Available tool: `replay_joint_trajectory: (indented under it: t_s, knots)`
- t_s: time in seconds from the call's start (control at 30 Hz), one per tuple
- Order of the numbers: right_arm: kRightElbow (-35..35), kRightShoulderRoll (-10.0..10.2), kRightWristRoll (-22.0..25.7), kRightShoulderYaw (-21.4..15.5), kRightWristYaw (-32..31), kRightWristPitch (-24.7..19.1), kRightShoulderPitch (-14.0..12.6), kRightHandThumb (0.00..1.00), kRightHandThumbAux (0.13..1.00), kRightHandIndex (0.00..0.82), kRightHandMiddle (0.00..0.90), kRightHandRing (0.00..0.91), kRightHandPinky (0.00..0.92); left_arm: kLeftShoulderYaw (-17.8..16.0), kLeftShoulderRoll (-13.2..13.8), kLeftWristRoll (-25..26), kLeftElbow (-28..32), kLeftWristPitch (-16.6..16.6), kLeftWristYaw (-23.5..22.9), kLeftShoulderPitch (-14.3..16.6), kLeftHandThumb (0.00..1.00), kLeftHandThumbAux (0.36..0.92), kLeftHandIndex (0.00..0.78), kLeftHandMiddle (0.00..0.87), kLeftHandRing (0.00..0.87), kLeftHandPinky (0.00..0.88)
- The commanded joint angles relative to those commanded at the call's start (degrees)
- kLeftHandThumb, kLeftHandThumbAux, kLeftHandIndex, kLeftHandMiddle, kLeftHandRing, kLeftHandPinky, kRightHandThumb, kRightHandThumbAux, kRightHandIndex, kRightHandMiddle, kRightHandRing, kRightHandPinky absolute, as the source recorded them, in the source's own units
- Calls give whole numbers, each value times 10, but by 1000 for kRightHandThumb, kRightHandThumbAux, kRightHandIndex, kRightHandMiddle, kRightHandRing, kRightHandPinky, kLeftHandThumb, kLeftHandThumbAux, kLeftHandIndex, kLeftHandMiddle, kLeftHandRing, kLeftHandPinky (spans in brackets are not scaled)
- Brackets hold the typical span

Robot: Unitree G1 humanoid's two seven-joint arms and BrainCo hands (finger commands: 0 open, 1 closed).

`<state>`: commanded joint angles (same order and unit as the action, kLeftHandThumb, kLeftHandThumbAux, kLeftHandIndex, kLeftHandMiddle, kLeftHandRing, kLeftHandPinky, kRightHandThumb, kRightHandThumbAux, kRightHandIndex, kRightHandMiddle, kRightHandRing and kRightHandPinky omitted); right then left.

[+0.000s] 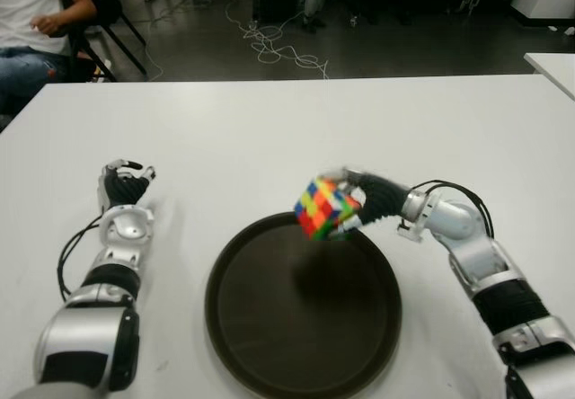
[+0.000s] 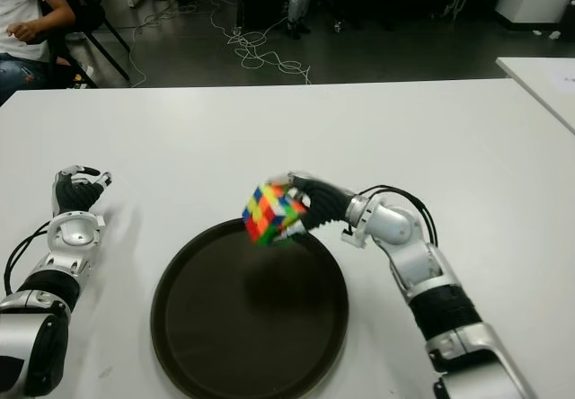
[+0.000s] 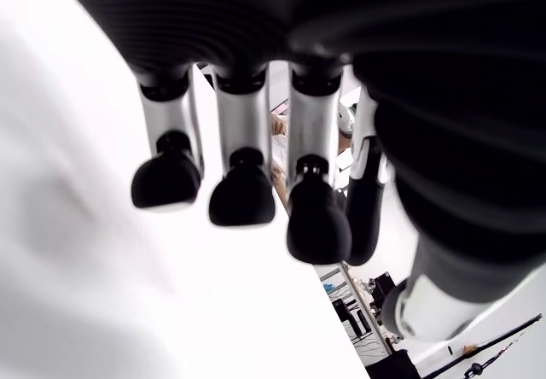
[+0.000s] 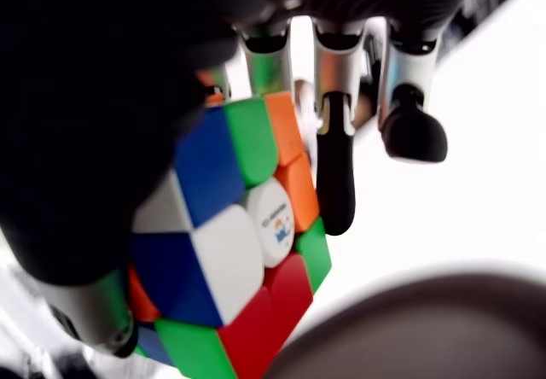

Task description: Pick up the Rubik's Cube and put it in the plate

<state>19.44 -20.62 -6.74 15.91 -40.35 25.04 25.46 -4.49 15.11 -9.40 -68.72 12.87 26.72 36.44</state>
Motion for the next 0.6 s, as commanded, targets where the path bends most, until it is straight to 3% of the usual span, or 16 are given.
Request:
replay_joint_trajectory:
  t_s: [0.4, 0.6]
  knots:
    - [-8, -25, -15, 19, -28, 41, 14, 0, 710, 705, 834, 862, 845, 0, 1, 0, 0, 1, -3, 0, 712, 702, 443, 815, 815, 802]
    - [-14, -18, 20, 15, -50, 13, 6, 0, 716, 680, 826, 852, 834, 0, 1, 1, -1, 0, -6, 1, 711, 702, 442, 814, 814, 804]
